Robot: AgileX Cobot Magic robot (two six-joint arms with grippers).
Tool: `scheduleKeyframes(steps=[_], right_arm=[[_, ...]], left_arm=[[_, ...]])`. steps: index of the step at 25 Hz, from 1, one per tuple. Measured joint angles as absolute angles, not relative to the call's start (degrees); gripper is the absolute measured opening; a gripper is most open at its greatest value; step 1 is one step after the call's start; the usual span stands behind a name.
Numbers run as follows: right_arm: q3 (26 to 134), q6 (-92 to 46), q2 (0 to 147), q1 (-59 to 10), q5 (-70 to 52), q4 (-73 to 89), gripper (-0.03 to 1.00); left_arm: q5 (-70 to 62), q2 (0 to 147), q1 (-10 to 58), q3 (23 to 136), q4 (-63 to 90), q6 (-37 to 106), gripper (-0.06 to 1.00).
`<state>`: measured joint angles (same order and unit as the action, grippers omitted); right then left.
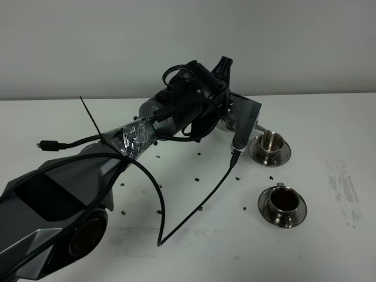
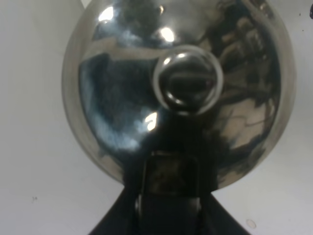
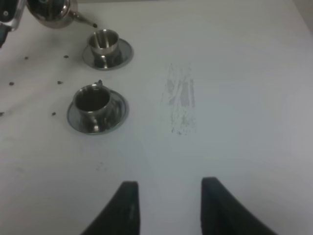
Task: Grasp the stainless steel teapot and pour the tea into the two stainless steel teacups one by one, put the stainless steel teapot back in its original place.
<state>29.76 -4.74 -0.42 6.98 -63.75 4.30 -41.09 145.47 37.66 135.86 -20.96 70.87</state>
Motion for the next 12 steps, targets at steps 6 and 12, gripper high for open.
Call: scheduleKeyframes(steps=[6,12], right_arm=[[29.76,-4.74,-0.42,6.98,-63.75,4.3,0.29],[29.76,-4.74,-0.42,6.98,-63.75,4.3,0.29]], left_arm=[[-40.36,146.12,37.95,135.86,-21.73,70.87,0.22],[-39.35,146.37,38.21,135.86,-23.18,70.87,0.22]])
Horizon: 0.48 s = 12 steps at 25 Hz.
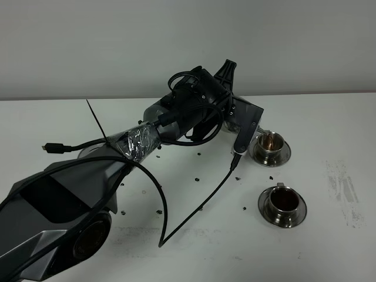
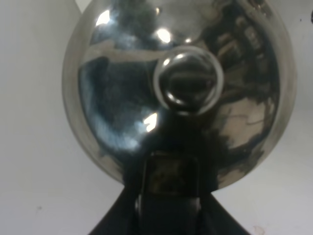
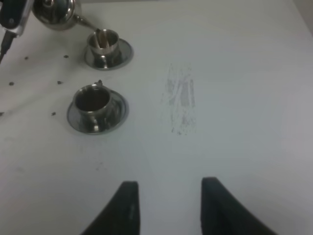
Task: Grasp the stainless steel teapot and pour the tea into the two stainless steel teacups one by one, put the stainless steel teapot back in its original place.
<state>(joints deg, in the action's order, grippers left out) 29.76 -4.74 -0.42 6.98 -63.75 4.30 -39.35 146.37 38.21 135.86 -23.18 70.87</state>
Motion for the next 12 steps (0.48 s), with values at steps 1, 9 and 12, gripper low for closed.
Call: scheduleKeyframes(steps=[1,9,12], right_arm=[[29.76,-4.74,-0.42,6.98,-63.75,4.3,0.29],[29.76,-4.74,-0.42,6.98,-63.75,4.3,0.29],[29.76,-4.74,-0.42,6.98,-63.75,4.3,0.29]], left_arm=[[-38.95,146.37,38.21,135.86,-23.23,70.87,0.22],[-38.23,146.37,38.5,135.86,-24.67,73.09,0.22],[-38.23,146.37,38.54,135.86,-24.87,73.31,0.22]])
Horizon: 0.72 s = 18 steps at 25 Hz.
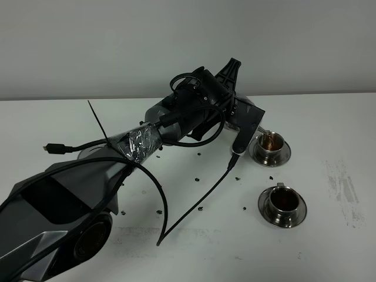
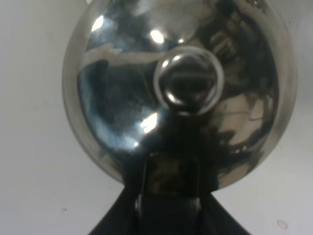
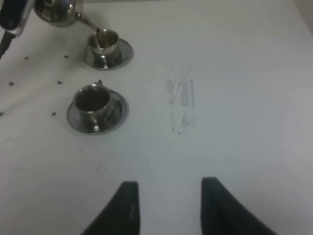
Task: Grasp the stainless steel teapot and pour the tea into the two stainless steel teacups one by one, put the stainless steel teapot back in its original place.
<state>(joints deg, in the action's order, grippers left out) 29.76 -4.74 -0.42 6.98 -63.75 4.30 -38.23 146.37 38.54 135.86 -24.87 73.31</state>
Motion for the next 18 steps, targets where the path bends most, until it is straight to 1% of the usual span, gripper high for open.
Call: scheduleKeyframes(steps=[18], right_arm=[[29.76,-4.74,-0.42,6.98,-63.75,4.3,0.29]], left_arm=[[-37.09,146.37,38.71,135.86,-26.53,73.62,0.22]])
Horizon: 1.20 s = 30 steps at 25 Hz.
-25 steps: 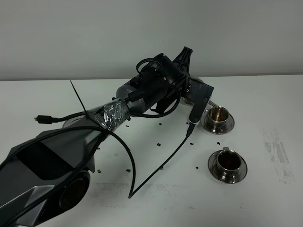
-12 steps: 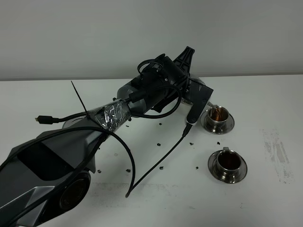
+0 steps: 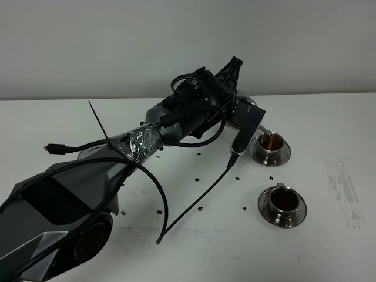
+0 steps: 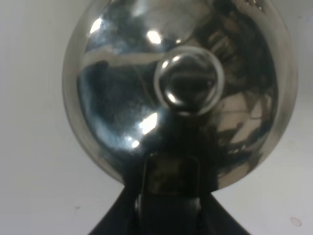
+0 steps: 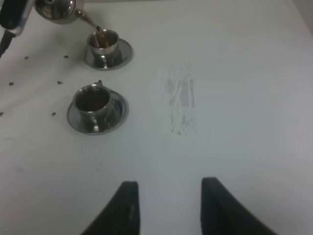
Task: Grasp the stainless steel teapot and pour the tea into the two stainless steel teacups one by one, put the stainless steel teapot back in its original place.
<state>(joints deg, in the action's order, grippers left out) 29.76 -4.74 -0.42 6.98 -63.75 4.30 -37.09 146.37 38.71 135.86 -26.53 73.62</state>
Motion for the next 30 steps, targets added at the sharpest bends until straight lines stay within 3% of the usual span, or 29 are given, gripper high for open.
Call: scheduleKeyframes(steps=[30], right_arm=[[29.76,-4.74,-0.42,6.98,-63.75,4.19,0.29]], left_arm=[[-36.8,146.37,39.16,135.86,-29.03,75.46,0.22]])
